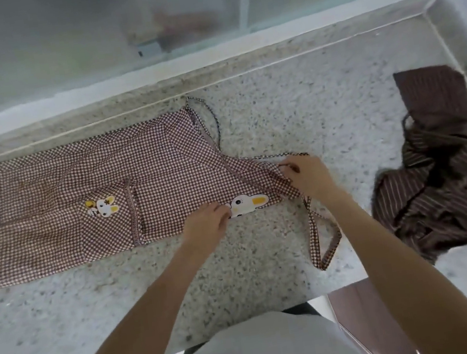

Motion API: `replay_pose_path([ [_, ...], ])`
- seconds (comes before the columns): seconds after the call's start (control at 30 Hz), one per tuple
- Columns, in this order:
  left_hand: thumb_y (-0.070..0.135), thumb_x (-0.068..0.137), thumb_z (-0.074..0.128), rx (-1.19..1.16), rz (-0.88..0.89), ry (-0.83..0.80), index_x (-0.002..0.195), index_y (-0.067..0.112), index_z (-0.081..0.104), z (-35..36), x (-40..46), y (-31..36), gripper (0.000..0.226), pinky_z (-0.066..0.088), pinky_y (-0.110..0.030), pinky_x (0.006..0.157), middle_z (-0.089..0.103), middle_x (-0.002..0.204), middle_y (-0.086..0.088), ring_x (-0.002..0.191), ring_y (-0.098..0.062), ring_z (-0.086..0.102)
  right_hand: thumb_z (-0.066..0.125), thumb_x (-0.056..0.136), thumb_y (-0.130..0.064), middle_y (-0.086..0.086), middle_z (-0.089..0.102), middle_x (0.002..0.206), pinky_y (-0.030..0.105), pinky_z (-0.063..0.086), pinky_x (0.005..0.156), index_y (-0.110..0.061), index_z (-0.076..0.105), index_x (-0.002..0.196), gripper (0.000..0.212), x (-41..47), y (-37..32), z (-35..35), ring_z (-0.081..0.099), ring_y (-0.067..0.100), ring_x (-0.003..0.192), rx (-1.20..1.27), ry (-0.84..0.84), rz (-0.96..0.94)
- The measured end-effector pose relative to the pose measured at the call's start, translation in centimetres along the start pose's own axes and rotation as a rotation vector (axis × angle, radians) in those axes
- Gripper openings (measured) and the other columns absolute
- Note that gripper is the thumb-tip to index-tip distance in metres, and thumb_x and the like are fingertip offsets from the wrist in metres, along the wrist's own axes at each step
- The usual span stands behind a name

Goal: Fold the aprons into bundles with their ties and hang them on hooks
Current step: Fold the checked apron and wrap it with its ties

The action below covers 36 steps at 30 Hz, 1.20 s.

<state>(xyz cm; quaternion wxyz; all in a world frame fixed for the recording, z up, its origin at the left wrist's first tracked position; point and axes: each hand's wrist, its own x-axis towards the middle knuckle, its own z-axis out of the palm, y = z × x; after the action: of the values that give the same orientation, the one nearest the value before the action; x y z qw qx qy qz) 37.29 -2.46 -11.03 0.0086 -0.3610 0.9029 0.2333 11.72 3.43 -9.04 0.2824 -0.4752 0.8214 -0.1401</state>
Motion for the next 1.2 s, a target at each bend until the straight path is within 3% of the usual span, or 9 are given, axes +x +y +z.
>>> replay_pose_path([
  [0.1, 0.014, 0.072, 0.075, 0.012, 0.025, -0.008, 0.083, 0.02, 0.068, 0.4, -0.6, 0.0, 0.013, 0.048, -0.022, 0.057, 0.064, 0.078, 0.005, 0.069, -0.015, 0.061, 0.052, 0.093, -0.026, 0.007, 0.066, 0.107, 0.031, 0.046, 0.082, -0.015, 0.065, 0.11, 0.023, 1.4, 1.1, -1.1, 0.061, 0.025, 0.098, -0.099, -0.098, 0.056],
  [0.3, 0.018, 0.075, 0.071, 0.005, 0.039, -0.055, 0.082, 0.021, 0.065, 0.9, -1.3, 0.2, 0.01, 0.051, -0.029, 0.056, 0.061, 0.075, 0.005, 0.068, -0.015, 0.057, 0.049, 0.093, -0.024, 0.008, 0.059, 0.109, 0.034, 0.044, 0.075, -0.018, 0.059, 0.109, 0.02, 1.6, 2.0, -1.2, 0.057, 0.028, 0.097, -0.269, -0.059, -0.001],
  [0.43, 0.038, 0.076, 0.05, 0.019, 0.035, -0.047, 0.078, 0.023, 0.064, 1.1, -1.4, 0.6, 0.021, 0.051, -0.031, 0.059, 0.06, 0.073, 0.008, 0.068, -0.013, 0.054, 0.058, 0.081, -0.014, 0.012, 0.051, 0.125, 0.046, 0.037, 0.092, -0.017, 0.06, 0.112, 0.032, 0.1, 2.2, -0.9, 0.044, 0.036, 0.115, -0.311, 0.192, -0.08],
  [0.5, 0.04, 0.079, 0.045, -0.021, -0.014, 0.005, 0.085, 0.021, 0.066, 1.0, -1.0, 0.9, 0.029, 0.052, -0.035, 0.066, 0.061, 0.082, 0.004, 0.077, -0.016, 0.056, 0.062, 0.08, -0.02, 0.012, 0.057, 0.11, 0.046, 0.04, 0.088, -0.013, 0.062, 0.104, 0.025, -0.5, 0.6, -0.5, 0.05, 0.035, 0.105, -0.196, 0.245, -0.203],
  [0.6, 0.04, 0.081, 0.057, 0.037, -0.151, 0.075, 0.112, 0.02, 0.062, 0.6, 0.1, 0.9, 0.037, 0.047, -0.045, 0.088, 0.057, 0.116, 0.0, 0.108, -0.022, 0.052, 0.059, 0.084, -0.043, 0.007, 0.06, 0.101, 0.038, 0.039, 0.088, -0.013, 0.059, 0.1, 0.034, -1.1, -2.1, 1.7, 0.052, 0.027, 0.101, -0.264, -0.065, -0.34],
  [0.73, 0.054, 0.074, 0.067, 0.083, -0.276, -0.059, 0.14, 0.025, 0.038, 0.0, 1.1, 0.7, 0.078, 0.024, -0.049, 0.109, 0.032, 0.147, -0.001, 0.135, -0.024, 0.028, 0.05, 0.092, -0.029, 0.006, 0.058, 0.108, 0.031, 0.041, 0.078, -0.011, 0.054, 0.107, 0.023, -0.2, -2.5, 3.3, 0.055, 0.023, 0.1, -0.324, -0.221, -0.348],
  [0.93, 0.058, 0.072, 0.065, 0.113, -0.288, -0.098, 0.144, 0.028, 0.027, 0.3, 1.3, 0.4, 0.087, 0.019, -0.049, 0.111, 0.019, 0.152, 0.001, 0.139, -0.022, 0.018, 0.055, 0.092, -0.026, 0.005, 0.064, 0.092, 0.03, 0.045, 0.068, -0.012, 0.061, 0.096, 0.016, 4.9, -1.5, -0.9, 0.06, 0.023, 0.084, -0.119, 0.027, -0.109],
  [1.03, 0.06, 0.074, 0.063, 0.113, -0.286, -0.105, 0.145, 0.029, 0.024, 0.5, 1.4, 0.2, 0.087, 0.019, -0.049, 0.112, 0.017, 0.153, 0.002, 0.139, -0.022, 0.016, 0.054, 0.093, -0.027, 0.008, 0.061, 0.103, 0.036, 0.048, 0.074, -0.012, 0.059, 0.106, 0.021, 7.0, -0.7, -3.1, 0.059, 0.026, 0.092, -0.191, 0.154, 0.018],
  [1.2, 0.062, 0.08, 0.049, -0.004, -0.231, -0.029, 0.141, 0.028, 0.035, 0.5, 0.9, -1.2, 0.071, 0.025, -0.051, 0.108, 0.026, 0.15, 0.002, 0.136, -0.022, 0.025, 0.057, 0.09, -0.022, 0.014, 0.05, 0.127, 0.042, 0.038, 0.097, -0.011, 0.053, 0.124, 0.036, 5.3, -0.8, -1.8, 0.044, 0.033, 0.116, -0.339, 0.218, -0.153],
])
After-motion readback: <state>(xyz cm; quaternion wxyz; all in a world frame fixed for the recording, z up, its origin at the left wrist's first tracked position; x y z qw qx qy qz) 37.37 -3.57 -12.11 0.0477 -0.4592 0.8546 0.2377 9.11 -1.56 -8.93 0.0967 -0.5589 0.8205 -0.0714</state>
